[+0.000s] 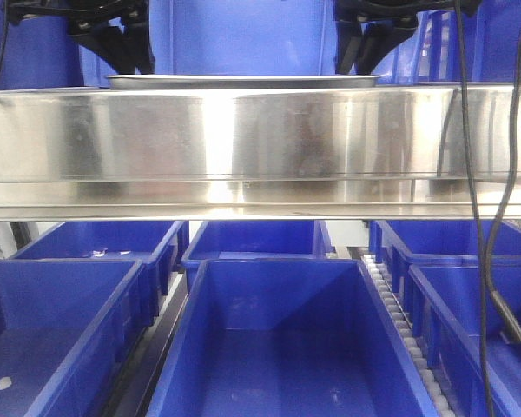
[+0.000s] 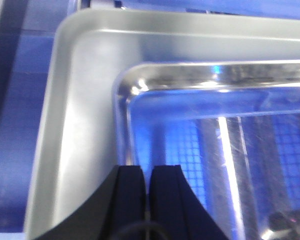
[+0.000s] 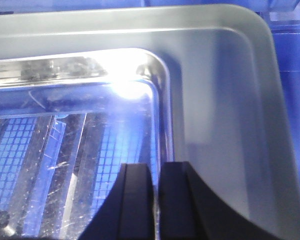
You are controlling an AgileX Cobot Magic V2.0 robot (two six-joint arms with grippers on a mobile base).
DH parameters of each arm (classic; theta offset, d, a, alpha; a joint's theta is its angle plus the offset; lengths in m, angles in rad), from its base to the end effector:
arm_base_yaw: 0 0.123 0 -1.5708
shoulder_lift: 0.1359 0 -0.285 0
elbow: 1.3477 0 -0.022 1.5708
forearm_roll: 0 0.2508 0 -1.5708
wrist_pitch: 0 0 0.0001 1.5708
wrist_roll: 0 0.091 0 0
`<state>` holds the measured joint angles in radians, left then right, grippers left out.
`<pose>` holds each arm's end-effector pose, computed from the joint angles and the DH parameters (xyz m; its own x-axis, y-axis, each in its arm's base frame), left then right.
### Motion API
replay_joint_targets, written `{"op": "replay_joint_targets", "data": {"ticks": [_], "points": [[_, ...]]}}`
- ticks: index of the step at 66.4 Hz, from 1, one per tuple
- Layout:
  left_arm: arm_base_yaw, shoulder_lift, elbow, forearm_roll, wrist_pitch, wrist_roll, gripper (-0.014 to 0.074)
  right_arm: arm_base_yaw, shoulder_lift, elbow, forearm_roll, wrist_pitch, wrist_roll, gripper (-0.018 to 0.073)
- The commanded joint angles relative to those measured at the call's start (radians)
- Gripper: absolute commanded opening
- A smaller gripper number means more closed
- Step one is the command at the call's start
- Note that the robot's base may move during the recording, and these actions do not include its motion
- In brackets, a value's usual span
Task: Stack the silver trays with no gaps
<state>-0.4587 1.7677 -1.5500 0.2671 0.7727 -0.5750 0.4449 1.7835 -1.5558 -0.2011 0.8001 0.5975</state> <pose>0.3672 -0.1626 0.3122 -0.7672 -0.0293 -0.6407 0.0484 0.9935 -0.1034 0.3689 0.1614 0.3052 -0.8034 0.1002 -0.5870 0.0061 0.9871 0.1602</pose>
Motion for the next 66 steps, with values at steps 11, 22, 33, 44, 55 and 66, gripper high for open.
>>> {"op": "replay_joint_targets", "data": {"ticks": [11, 22, 33, 44, 55, 66], "points": [[-0.005, -0.033, -0.064, 0.020, 0.084, 0.032, 0.0013, -0.003, -0.064, -0.028, -0.011, 0.026, -0.008, -0.0017], [-0.014, -0.086, -0.110, -0.004, 0.124, 0.032, -0.0020, 0.004, -0.131, -0.028, -0.011, 0.029, -0.008, -0.0017], [-0.090, -0.197, -0.036, 0.087, 0.024, -0.039, -0.0012, 0.056, -0.223, 0.031, -0.069, -0.052, -0.016, -0.0018], [-0.160, -0.405, 0.286, 0.121, -0.347, -0.142, -0.0013, 0.117, -0.421, 0.312, -0.100, -0.347, -0.016, -0.0018], [-0.169, -0.575, 0.553, 0.077, -0.632, -0.143, -0.0013, 0.132, -0.594, 0.522, -0.107, -0.574, -0.016, -0.0018], [-0.169, -0.751, 0.742, 0.077, -0.742, -0.143, -0.0013, 0.134, -0.762, 0.703, -0.156, -0.718, -0.016, -0.0018]]}}
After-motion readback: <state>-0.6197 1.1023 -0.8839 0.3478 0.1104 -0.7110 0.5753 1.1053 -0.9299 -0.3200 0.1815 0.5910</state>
